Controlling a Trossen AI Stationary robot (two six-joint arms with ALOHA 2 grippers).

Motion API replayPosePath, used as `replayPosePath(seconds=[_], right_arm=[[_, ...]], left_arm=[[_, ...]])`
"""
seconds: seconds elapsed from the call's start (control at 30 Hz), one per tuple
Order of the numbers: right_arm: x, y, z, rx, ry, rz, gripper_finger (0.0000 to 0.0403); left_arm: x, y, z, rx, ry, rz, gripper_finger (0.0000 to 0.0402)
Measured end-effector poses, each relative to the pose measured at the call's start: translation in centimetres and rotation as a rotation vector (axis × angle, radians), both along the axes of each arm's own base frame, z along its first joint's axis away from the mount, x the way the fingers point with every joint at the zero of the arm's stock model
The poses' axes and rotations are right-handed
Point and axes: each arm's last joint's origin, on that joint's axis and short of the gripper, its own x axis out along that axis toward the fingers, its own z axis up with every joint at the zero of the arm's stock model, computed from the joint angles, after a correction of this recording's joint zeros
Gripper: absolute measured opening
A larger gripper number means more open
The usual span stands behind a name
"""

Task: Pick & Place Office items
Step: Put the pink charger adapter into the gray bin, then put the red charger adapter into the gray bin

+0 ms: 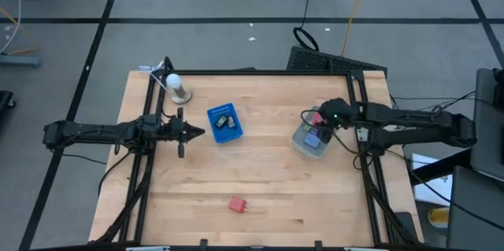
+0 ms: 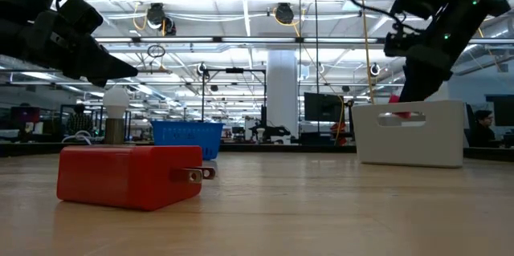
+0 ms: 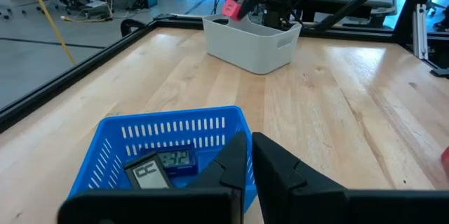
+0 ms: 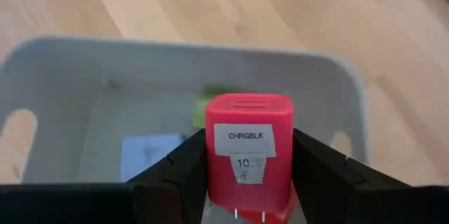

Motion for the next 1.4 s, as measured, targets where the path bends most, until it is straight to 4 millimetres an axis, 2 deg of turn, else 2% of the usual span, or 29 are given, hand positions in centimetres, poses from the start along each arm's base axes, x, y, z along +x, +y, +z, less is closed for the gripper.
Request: replayPosePath(seconds=[0.27,0.43,0.63,0.93,1.03,1.2,1.3,1.4], right_arm=[[1.1,-0.7,-1.9,0.093,0.116,0.009,0.0162],[1.4,-0.8,-2.6,0.101,0.165,0.020,0.0166],[1.8,-1.0,-2.5,0.089,0.130,0.021,0.0194],[2.1,-1.0,-2.1,0.062,0.090,0.044,0.0234],[1.9,-1.0,-1.3,0.038,0.020,0.046,0.0237],[0.8,-0.6,1.6,-0.079,-0.173,0.103,0.0231],[0.1,-0.2,3.6,-0.164,-0.371,0.179,0.0226],[-0.8,0.5,4.4,-0.195,-0.587,0.306,0.0222]], left_arm=[[0.0,0.0,0.0,0.013,0.003,-0.003,0.0003],[0.0,0.0,0.0,0.005,0.003,-0.001,0.0015],[0.0,0.0,-0.1,0.001,0.007,0.000,0.0027],[0.0,0.0,-0.1,0.001,0.008,0.000,0.0003],[0.0,0.0,-0.1,-0.003,0.008,0.000,0.0007],[0.0,0.0,-0.1,-0.004,0.008,0.000,0.0026],[0.0,0.0,-0.1,-0.007,0.008,0.001,0.0030],[0.0,0.0,-0.1,-0.009,0.008,0.001,0.0030]])
